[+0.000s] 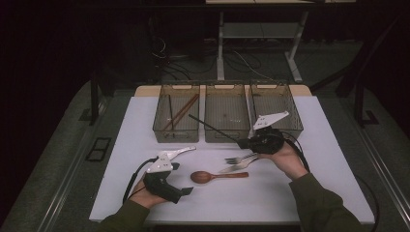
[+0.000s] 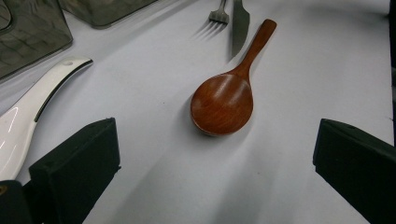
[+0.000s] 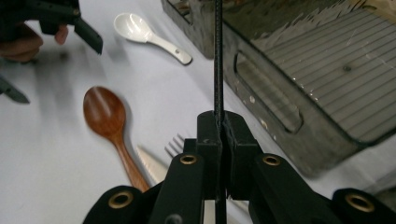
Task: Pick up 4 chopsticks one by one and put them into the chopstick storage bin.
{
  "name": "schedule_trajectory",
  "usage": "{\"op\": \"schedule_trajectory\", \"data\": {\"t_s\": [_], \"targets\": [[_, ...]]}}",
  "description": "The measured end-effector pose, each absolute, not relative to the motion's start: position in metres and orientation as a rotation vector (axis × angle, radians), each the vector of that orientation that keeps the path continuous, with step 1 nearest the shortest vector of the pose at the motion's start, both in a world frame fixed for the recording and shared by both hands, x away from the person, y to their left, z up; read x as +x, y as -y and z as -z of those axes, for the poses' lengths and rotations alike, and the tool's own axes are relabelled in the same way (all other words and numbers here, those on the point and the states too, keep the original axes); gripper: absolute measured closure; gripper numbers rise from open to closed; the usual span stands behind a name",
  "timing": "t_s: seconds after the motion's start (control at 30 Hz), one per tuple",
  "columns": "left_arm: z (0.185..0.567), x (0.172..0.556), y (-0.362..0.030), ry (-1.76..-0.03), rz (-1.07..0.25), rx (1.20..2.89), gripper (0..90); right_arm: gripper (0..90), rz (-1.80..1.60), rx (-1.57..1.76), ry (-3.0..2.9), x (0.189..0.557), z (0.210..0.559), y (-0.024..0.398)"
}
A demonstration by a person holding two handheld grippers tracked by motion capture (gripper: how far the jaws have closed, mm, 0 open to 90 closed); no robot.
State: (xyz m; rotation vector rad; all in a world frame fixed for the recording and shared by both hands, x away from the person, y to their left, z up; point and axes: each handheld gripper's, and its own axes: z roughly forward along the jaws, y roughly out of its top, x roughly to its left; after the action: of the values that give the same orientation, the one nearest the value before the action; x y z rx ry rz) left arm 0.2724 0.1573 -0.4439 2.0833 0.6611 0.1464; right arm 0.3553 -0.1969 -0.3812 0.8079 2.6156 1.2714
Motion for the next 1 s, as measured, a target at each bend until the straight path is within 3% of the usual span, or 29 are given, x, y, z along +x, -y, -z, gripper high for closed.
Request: {"op": "schedule_trajectory", "data": {"t_s": [1.0], "targets": [[0.444, 0.272, -0.157, -0.661, -0.137, 2.064, 0.0, 85.7, -1.175, 0.989, -2.535, 0.419, 0.364, 0.117]]}}
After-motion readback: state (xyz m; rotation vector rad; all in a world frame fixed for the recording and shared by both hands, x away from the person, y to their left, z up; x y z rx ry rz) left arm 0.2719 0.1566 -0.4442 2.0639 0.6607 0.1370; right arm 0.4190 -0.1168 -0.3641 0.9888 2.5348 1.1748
